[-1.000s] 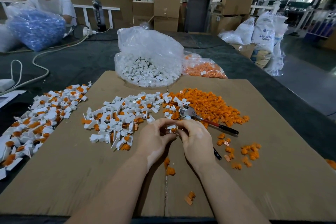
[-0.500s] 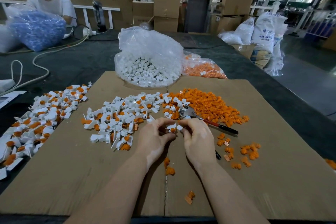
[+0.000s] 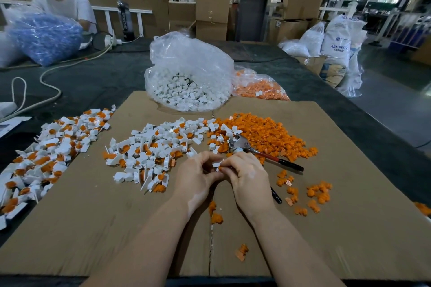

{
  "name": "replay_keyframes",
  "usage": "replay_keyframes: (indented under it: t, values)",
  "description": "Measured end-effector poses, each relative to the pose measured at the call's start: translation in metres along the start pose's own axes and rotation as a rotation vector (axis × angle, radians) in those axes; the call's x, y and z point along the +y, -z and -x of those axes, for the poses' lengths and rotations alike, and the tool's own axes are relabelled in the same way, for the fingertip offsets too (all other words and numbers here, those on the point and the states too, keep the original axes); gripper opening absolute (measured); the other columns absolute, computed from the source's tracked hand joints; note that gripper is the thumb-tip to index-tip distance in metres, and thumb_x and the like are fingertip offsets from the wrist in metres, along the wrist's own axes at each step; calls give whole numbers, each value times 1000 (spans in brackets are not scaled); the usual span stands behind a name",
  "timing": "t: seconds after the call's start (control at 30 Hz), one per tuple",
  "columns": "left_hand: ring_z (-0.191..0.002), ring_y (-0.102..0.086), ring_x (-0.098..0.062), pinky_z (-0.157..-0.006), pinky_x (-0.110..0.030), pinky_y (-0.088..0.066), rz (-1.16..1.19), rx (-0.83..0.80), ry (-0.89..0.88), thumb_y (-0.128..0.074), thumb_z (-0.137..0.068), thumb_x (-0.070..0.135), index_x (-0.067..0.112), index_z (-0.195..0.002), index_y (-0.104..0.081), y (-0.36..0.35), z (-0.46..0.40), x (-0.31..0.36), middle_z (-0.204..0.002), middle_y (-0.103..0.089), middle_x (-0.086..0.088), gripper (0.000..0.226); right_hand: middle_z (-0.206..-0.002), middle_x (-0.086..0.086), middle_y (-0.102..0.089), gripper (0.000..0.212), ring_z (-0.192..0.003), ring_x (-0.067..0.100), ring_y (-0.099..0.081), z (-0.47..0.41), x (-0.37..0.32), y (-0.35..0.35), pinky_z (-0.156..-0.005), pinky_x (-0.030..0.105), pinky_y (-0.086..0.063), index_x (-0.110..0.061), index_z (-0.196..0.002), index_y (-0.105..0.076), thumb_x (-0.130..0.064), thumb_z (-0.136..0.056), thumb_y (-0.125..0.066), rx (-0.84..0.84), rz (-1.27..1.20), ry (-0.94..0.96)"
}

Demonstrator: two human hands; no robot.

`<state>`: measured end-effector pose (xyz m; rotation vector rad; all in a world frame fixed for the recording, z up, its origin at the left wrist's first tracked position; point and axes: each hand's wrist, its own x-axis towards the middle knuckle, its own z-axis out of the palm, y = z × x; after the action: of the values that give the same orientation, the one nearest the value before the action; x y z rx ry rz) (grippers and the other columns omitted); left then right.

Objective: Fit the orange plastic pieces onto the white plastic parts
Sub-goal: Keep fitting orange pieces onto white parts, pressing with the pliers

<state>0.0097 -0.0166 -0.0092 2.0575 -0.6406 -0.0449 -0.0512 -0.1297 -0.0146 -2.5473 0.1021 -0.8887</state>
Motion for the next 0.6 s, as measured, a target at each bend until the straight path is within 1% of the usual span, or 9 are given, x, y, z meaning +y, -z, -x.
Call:
replay_keyframes:
  t: [0.07, 0.27, 0.47, 0.6]
  values:
    - [-70, -49, -2, -60, -5, -38, -7, 3, -2, -73, -78, 20, 25, -105, -65, 0, 0, 0, -80, -56, 13, 28, -80, 5, -63, 5, -83, 21, -57, 0, 0, 0, -73, 24, -41, -7, -77, -67, -3, -78, -70, -13, 8, 1]
    - [-69, -48, -2, -60, -3, -37, 11, 7, 6, -73, -77, 19, 21, -105, -66, -1, -1, 0, -76, -55, 12, 28, -78, 3, -60, 9, -79, 19, -55, 0, -1, 0, -69, 22, -40, -7, -75, -64, -1, -77, -69, -17, 13, 4]
    - [-74, -49, -1, -59, -8, -37, -29, -2, 23, -71, -79, 24, 25, -107, -64, -2, -1, -1, -84, -57, 12, 29, -78, 5, -62, 7, -78, 20, -58, 0, -1, -1, -69, 23, -42, -7, -76, -66, -2, -76, -71, -5, 35, 12]
    - [-82, -51, -3, -64, -7, -36, -41, -13, 26, -70, -80, 25, 27, -109, -63, -2, -1, -1, -93, -60, 9, 30, -78, 5, -62, 6, -78, 20, -58, 1, -1, -1, -71, 22, -41, -7, -77, -67, -2, -76, -71, -2, 49, 11]
